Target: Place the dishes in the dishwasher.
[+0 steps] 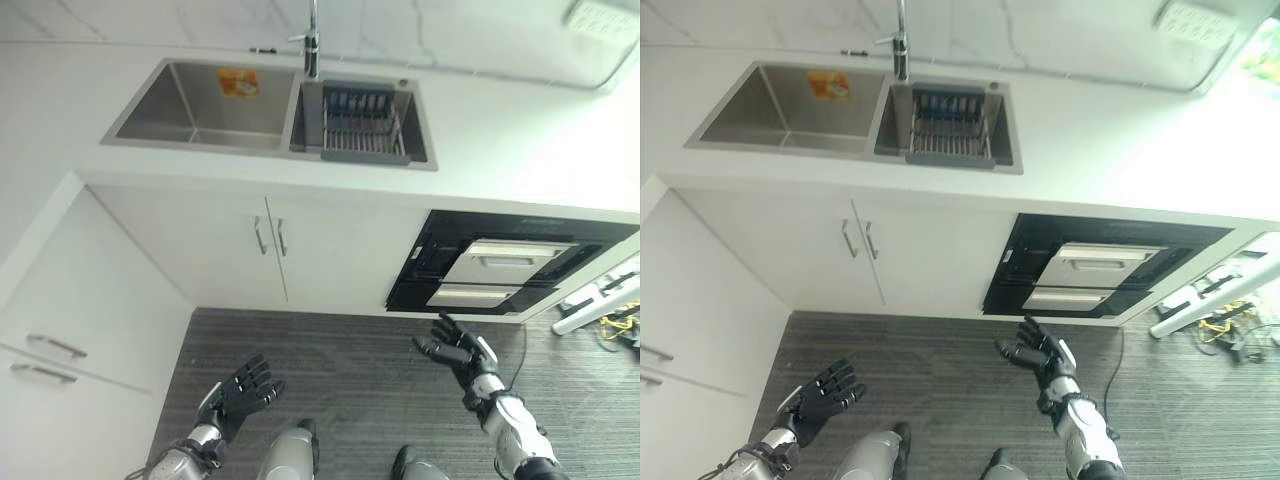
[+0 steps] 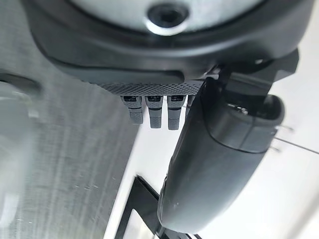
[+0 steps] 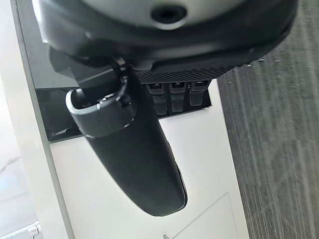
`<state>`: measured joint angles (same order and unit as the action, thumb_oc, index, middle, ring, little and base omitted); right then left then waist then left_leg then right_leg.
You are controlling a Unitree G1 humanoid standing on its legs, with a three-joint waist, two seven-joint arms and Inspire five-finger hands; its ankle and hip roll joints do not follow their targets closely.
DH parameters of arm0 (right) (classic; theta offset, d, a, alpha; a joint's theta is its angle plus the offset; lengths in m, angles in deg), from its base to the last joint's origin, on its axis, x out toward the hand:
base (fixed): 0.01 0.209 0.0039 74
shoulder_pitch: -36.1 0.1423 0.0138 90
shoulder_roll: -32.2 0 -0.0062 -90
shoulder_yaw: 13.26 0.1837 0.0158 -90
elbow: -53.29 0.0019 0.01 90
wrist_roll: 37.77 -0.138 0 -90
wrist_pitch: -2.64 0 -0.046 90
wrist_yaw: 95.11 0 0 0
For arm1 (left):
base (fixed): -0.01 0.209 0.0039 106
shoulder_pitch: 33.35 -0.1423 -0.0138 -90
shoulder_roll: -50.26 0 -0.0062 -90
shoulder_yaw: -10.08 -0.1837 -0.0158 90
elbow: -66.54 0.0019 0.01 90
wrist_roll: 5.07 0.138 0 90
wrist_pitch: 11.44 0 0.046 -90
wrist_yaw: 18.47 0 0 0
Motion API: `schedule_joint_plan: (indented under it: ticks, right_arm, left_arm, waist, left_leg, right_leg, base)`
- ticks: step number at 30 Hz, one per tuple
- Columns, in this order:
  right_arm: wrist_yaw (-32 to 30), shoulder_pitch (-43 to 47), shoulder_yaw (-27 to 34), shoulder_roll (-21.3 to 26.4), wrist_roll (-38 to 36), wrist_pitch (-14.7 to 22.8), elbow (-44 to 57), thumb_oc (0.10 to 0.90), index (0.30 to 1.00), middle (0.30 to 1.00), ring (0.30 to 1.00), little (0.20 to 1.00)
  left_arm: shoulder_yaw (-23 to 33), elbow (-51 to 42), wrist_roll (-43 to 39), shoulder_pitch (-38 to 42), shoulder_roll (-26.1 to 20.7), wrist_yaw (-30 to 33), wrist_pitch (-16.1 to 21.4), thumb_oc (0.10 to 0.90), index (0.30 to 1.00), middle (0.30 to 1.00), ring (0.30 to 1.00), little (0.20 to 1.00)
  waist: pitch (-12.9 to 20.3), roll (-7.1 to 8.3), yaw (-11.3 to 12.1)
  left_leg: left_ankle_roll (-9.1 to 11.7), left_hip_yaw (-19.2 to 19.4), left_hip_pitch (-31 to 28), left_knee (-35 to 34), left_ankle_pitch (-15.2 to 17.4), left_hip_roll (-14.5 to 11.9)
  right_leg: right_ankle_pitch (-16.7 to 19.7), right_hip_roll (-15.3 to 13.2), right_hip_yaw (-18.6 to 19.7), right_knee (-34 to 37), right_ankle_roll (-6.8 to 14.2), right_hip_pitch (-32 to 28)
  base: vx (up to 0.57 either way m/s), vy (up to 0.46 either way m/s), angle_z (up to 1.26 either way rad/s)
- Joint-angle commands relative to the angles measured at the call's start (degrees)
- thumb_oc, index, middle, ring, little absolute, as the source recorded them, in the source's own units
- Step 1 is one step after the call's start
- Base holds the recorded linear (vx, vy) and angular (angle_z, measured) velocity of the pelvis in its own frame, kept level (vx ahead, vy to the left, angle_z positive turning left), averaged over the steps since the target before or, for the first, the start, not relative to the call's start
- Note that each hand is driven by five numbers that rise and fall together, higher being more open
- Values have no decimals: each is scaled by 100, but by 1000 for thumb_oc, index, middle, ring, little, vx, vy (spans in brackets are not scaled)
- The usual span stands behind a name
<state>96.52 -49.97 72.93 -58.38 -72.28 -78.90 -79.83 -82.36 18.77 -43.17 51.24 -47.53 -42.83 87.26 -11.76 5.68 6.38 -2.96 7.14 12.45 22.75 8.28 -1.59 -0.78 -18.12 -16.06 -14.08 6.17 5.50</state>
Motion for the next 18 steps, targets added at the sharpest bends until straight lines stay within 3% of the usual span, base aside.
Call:
schedule_joint_plan:
  ticks: [1,7,18]
  right_arm:
    - [563,426,126,390,-374,506,-14,800,900,900,900,900]
    - [827,143,-39,255,-150,454,295,800,900,900,900,900]
    - [756,-232,-67,332,385,284,1109,800,900,900,900,900]
  left_arm:
    - [-67,-363,-166,-41,36,-223,252,800,900,900,900,900]
    - [-6,-343,123,78,138,-225,351,800,900,900,900,900]
    - [144,-634,376,4,216,38,368,800,900,900,900,900]
  waist:
    - [258,-345,81]
    - [452,-283,-25]
    - [712,-351,-245]
  left_leg:
    - [340,-274,-482,-557,250,-300]
    - [455,-74,-589,-557,227,-501]
    - [655,33,-753,-557,170,-697]
  right_leg:
    - [227,-25,257,-310,451,187]
    - [-88,145,235,-310,423,114]
    - [-418,332,189,-310,222,-78]
  base:
    - [-64,-170,-21]
    - [-70,-149,-10]
    - [-34,-51,-4]
